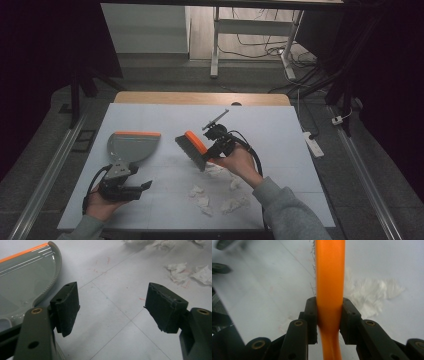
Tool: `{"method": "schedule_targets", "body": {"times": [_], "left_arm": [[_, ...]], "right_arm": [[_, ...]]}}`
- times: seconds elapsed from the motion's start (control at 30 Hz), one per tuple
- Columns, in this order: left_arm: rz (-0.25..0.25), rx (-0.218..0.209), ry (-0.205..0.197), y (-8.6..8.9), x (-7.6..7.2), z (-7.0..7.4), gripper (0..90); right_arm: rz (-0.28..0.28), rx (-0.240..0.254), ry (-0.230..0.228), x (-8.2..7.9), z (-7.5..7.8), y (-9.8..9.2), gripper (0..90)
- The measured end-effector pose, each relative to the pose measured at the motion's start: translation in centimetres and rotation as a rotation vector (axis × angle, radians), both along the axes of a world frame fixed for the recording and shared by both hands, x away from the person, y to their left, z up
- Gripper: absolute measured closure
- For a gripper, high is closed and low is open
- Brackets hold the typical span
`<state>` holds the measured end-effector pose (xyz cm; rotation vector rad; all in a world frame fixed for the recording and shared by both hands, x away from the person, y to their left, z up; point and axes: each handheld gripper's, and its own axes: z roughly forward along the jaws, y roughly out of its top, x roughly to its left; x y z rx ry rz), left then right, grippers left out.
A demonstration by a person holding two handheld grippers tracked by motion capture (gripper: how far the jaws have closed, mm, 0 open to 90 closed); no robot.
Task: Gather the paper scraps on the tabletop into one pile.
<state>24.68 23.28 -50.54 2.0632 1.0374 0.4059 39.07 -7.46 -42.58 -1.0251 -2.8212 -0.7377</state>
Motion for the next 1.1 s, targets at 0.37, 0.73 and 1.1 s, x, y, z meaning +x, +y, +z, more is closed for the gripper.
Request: {"method": "schedule_targets", "body": {"times": [0.37,0.73,1.1], "left_arm": [[0.005,0.000,0.000,0.2,0.0,0.0,28.3],[0.009,0.002,0.003,0.3,0.1,-0.1,28.3],[0.009,0.004,0.003,0.2,0.0,-0.1,28.4]], "right_arm": [[0.138,0.014,0.008,-3.0,0.5,-0.4,70.4],[0.280,-0.029,0.048,-6.7,-1.3,0.6,70.4],[0.328,-0.144,0.075,-7.3,-3.1,0.6,70.4]]}}
